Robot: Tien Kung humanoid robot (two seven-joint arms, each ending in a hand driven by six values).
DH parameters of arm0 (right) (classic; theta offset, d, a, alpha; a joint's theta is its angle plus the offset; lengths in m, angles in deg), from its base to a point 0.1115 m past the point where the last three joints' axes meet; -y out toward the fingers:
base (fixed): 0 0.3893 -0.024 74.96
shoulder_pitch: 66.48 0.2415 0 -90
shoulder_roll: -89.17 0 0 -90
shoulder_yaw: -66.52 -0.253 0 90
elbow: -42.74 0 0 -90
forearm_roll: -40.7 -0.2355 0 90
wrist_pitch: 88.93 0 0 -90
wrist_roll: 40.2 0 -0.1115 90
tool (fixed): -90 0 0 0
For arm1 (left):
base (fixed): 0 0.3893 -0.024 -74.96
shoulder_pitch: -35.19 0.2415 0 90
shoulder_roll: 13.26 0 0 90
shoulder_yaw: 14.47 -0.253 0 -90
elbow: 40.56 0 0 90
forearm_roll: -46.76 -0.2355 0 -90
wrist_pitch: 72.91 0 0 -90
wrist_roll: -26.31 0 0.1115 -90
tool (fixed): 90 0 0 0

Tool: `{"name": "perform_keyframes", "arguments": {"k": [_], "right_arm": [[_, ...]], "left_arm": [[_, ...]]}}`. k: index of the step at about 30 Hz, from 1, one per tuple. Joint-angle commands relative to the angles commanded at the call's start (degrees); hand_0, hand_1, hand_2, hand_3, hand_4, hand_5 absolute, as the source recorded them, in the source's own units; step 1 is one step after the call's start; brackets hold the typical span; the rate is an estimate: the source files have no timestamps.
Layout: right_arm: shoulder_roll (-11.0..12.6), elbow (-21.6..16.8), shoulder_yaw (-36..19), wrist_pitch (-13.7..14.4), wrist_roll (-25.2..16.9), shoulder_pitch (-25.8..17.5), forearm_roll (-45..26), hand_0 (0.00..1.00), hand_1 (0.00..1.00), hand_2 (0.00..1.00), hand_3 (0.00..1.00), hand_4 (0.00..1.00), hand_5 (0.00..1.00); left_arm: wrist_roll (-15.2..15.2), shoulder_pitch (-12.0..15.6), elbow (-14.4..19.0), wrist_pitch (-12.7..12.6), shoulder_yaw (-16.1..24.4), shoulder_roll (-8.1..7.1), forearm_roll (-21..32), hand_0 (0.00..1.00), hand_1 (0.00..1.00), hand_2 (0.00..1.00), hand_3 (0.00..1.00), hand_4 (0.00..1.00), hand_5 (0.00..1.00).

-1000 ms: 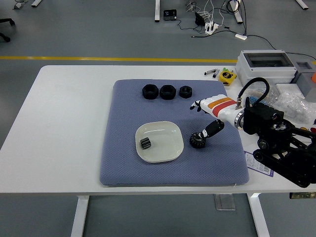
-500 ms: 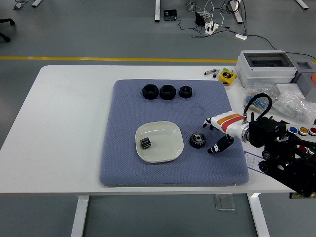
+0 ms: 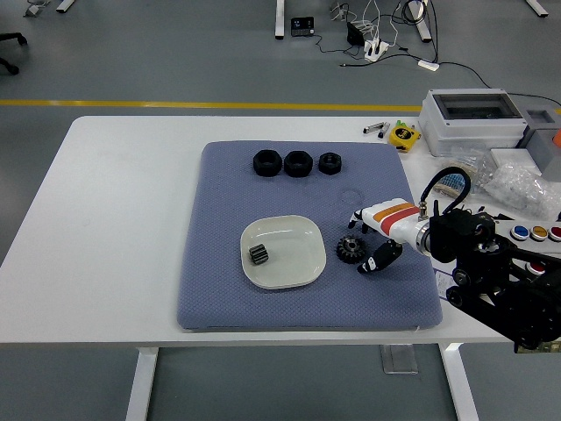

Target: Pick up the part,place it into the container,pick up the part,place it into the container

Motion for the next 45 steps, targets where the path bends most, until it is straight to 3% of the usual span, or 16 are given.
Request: {"name": "perform_keyframes", "arguments": {"k": [4,5,10,11,16,17,22,23,28,29,34,35,40,41,45], "right_arm": [[-0.4,0.7,0.6,0.1,0.5,0.0,-0.6,0.505,0.561,0.594,0.731,0.940,0.333],[-0.4,0.7,0.7,0.1,0.6,0.1,-0.6,0.476,0.504,0.509,0.664,0.808,0.275],[-0.5,0.2,1.1,0.9,0.8,0.3,-0.7,0.476,0.504,0.509,0.664,0.808,0.275],[-0.6,0.1,1.2,1.0,0.8,0.3,-0.7,0.424,0.416,0.430,0.488,0.631,0.248],[-0.7,0.0,1.5,1.5,0.6,0.2,-0.8,0.424,0.416,0.430,0.488,0.631,0.248],[-0.7,0.0,1.7,1.7,0.4,0.2,-0.9,0.386,0.377,0.401,0.439,0.555,0.265],[-1.0,0.1,2.2,2.2,-0.3,0.1,-1.4,0.386,0.377,0.401,0.439,0.555,0.265],[-1.1,0.2,2.3,2.3,-0.4,0.1,-1.5,0.313,0.316,0.357,0.390,0.474,0.289],[-1.0,0.6,2.4,3.9,-2.1,-0.1,-2.5,0.313,0.316,0.357,0.390,0.474,0.289],[-1.0,0.7,2.4,4.2,-2.4,0.0,-2.8,0.234,0.253,0.309,0.352,0.431,0.333],[-1.0,1.1,1.8,5.1,-3.2,0.0,-3.1,0.234,0.253,0.309,0.352,0.431,0.333],[-1.0,1.1,1.7,5.1,-3.3,0.0,-3.3,0.208,0.207,0.272,0.330,0.471,0.317],[-0.8,1.8,0.7,5.3,-3.6,-0.2,-4.4,0.208,0.207,0.272,0.330,0.471,0.317],[-0.8,1.9,0.5,5.3,-3.5,-0.2,-4.5,0.167,0.152,0.228,0.285,0.567,0.262],[-0.6,2.6,-0.8,5.2,-3.4,-0.4,-5.3,0.167,0.152,0.228,0.285,0.567,0.262]], "left_arm": [[0.0,-0.1,0.0,0.0,-0.1,-0.02,0.2,0.755,0.684,0.726,0.637,0.728,0.823],[0.0,-0.1,0.0,0.0,-0.1,-0.03,0.3,0.753,0.683,0.727,0.635,0.726,0.822],[0.0,-0.1,0.0,0.1,-0.1,-0.05,0.2,0.753,0.683,0.727,0.635,0.726,0.822],[0.0,-0.1,0.0,0.1,0.0,-0.06,0.2,0.752,0.681,0.725,0.633,0.724,0.822],[0.0,-0.1,0.0,0.0,0.0,-0.02,0.2,0.752,0.681,0.725,0.633,0.724,0.822],[0.0,-0.1,0.0,0.0,0.0,-0.01,0.2,0.752,0.680,0.726,0.631,0.721,0.819],[0.0,-0.1,0.0,0.0,0.0,0.02,0.2,0.752,0.680,0.726,0.631,0.721,0.819],[0.0,-0.1,0.0,0.0,0.0,0.03,0.2,0.752,0.680,0.726,0.630,0.717,0.816],[0.0,-0.1,0.0,-0.1,0.0,0.05,0.3,0.752,0.680,0.726,0.630,0.717,0.816],[0.0,-0.1,0.0,-0.1,0.0,0.05,0.3,0.752,0.680,0.725,0.628,0.716,0.816],[0.0,-0.1,0.0,-0.1,0.1,0.07,0.1,0.752,0.680,0.725,0.628,0.716,0.816],[0.0,-0.1,0.0,-0.1,0.1,0.07,0.1,0.752,0.680,0.725,0.628,0.715,0.816],[-0.1,-0.2,0.0,-0.1,0.1,0.06,-0.1,0.752,0.680,0.725,0.628,0.715,0.816],[-0.1,-0.2,0.0,-0.1,0.1,0.06,0.0,0.751,0.680,0.725,0.627,0.712,0.812],[0.0,-0.2,0.0,-0.1,0.0,0.06,0.0,0.751,0.680,0.725,0.627,0.712,0.812]]}}
